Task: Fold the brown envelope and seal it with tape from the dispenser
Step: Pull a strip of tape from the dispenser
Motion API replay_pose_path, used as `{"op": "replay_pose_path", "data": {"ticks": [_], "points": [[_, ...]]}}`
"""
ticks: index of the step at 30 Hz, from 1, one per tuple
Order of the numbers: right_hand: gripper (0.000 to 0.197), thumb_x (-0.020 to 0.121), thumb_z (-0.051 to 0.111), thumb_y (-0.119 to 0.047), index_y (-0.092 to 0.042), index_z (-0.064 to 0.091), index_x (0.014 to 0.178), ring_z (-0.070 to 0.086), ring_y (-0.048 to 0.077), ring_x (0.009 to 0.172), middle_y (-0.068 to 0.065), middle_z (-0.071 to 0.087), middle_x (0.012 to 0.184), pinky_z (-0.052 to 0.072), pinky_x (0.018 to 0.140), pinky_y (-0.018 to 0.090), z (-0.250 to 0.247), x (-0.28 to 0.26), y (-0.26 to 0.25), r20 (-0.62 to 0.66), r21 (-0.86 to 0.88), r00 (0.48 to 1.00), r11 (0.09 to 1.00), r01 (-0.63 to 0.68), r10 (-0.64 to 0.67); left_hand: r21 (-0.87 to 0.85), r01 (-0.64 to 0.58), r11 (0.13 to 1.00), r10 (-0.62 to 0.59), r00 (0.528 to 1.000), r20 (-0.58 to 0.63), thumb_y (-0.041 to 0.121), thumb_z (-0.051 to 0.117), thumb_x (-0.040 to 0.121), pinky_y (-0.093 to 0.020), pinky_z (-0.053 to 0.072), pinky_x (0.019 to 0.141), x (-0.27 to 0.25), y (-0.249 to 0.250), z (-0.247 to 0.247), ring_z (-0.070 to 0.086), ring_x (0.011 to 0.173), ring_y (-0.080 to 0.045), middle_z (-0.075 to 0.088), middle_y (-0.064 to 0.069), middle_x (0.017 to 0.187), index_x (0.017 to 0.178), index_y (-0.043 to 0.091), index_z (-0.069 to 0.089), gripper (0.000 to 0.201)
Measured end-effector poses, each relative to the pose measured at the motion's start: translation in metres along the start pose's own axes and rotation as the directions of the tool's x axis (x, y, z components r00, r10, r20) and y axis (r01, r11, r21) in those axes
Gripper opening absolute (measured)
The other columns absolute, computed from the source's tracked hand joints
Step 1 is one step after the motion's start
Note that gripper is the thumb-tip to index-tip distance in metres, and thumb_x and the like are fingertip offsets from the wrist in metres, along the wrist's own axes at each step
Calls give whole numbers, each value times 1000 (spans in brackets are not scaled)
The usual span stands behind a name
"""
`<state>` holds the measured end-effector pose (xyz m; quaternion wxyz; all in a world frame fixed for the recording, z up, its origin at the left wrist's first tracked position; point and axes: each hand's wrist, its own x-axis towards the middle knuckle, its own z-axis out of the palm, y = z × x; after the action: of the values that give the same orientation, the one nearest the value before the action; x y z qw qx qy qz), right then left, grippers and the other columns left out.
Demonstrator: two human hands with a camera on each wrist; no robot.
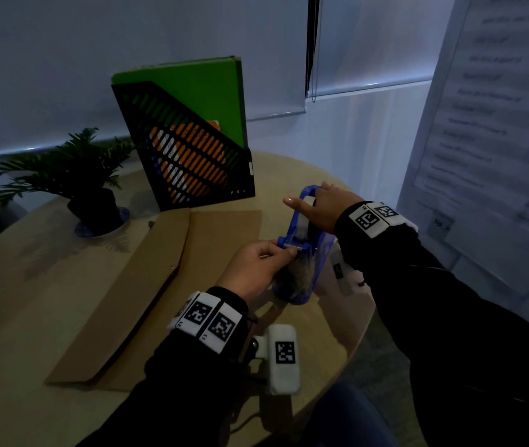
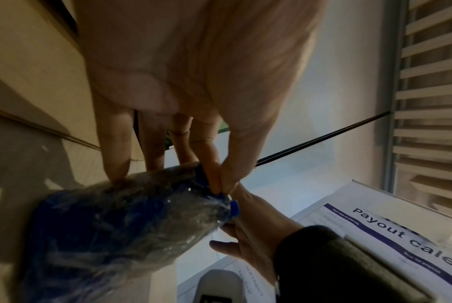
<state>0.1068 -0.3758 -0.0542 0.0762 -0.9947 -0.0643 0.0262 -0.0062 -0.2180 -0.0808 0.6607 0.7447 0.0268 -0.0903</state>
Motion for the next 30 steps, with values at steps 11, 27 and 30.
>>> {"op": "replay_pose_path", "data": {"ticks": [11, 27, 30], "points": [[98, 79, 15, -83, -9, 55, 128, 47, 32, 126, 19, 43, 141, 38, 105, 44, -1, -1, -1, 8, -2, 1000, 1000, 1, -1, 100, -43, 994, 41, 999, 21, 21, 64, 88, -50, 49, 98, 0, 0, -6, 63, 103, -24, 67, 3, 104, 63, 21, 60, 25], [44, 92, 54, -44, -16, 56, 126, 50, 27, 122, 8, 52, 131, 40, 105, 36, -36, -57, -46, -269, 299, 941, 911, 284, -205, 215, -144, 966, 146, 989, 3, 20, 56, 94, -27, 45, 97, -42, 11, -76, 57, 111, 1, 66, 19, 111, 90, 28, 70, 17], [19, 90, 60, -30, -19, 70, 102, 56, 23, 107, -2, 55, 100, 43, 95, 33, -38, -77, -77, -296, 348, 893, 832, 431, -339, 173, -184, 967, 199, 977, -75, 12, 54, 94, -22, 45, 95, -57, 12, -91, 59, 105, 9, 68, 13, 112, 93, 21, 71, 20]]}}
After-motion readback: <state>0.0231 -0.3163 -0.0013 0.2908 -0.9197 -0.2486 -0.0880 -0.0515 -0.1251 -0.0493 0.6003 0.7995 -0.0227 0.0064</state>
